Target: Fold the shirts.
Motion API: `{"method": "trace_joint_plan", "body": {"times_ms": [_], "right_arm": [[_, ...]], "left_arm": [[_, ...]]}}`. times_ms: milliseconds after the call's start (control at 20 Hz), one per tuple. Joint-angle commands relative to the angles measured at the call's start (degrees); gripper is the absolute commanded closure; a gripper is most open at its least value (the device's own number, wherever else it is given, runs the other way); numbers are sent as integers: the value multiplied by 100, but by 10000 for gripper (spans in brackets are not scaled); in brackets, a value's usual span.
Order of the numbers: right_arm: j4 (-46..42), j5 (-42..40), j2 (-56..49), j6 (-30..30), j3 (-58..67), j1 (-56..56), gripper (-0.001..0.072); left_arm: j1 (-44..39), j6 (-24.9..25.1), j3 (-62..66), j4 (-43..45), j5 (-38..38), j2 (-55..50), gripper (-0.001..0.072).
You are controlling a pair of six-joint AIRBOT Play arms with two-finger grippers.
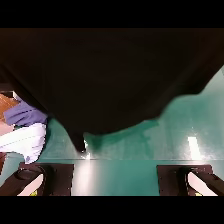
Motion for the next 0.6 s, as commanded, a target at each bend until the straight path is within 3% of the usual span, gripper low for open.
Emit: {"method": "trace_joint_plan", "body": {"times_ms": [0,200,400,450,500,550], "right_arm": [[-28,302,-872,70,184,144,700],[-586,232,-2046,68,-815,750,700],[-837,-184,-3167,63,-1193,997,698],[-748,-273,-3375,63,-1191,997,697],[-560,-337,-3560,63,-1189,970,696],[-361,-365,-3681,59,-1189,898,691]], "left_arm": [[2,-155,-599,164,-391,-522,681],[2,-149,-1720,197,-581,-1613,681],[4,-144,-2516,374,-22,-2850,680],[4,-146,-2533,533,140,-3145,637],[4,-151,-2533,667,269,-3353,318],[4,-192,-2533,769,398,-3501,61]]}}
